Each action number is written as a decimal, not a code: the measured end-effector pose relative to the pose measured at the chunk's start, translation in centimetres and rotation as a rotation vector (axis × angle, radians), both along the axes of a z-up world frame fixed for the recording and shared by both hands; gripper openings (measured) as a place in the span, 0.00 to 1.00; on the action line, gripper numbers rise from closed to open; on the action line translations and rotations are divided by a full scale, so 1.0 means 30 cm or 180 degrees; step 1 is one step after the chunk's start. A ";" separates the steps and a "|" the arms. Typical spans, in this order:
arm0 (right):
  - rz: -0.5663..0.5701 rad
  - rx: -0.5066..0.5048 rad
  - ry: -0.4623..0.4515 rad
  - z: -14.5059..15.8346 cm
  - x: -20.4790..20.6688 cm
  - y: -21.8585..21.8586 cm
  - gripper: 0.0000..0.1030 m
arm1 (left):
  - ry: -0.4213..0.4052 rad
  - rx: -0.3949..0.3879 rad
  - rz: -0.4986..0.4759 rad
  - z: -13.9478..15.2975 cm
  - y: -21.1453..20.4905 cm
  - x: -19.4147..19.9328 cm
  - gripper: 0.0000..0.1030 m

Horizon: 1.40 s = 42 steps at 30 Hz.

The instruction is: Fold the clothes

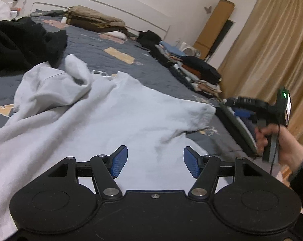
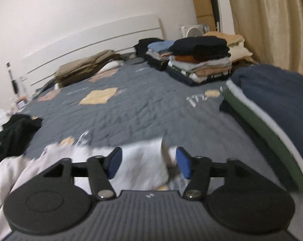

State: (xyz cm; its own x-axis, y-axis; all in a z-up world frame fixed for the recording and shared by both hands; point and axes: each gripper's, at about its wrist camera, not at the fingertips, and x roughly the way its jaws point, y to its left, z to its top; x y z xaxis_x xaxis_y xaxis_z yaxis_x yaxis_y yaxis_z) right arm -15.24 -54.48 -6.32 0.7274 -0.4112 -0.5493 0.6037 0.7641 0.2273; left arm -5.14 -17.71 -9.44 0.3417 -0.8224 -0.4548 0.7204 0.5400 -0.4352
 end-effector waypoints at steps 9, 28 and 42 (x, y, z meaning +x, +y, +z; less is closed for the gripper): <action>0.0466 0.0389 0.0713 -0.156 -0.261 0.293 0.61 | -0.0027 -0.0130 -0.0276 0.032 -0.033 -0.093 0.60; 0.0354 0.1946 -0.0342 -0.151 -0.665 0.331 0.06 | -0.0139 -0.0246 -0.0439 0.062 -0.123 -0.193 0.61; 0.0175 0.1023 0.0946 -0.116 -0.614 0.371 0.17 | -0.0076 -0.0232 -0.0344 0.072 -0.107 -0.167 0.61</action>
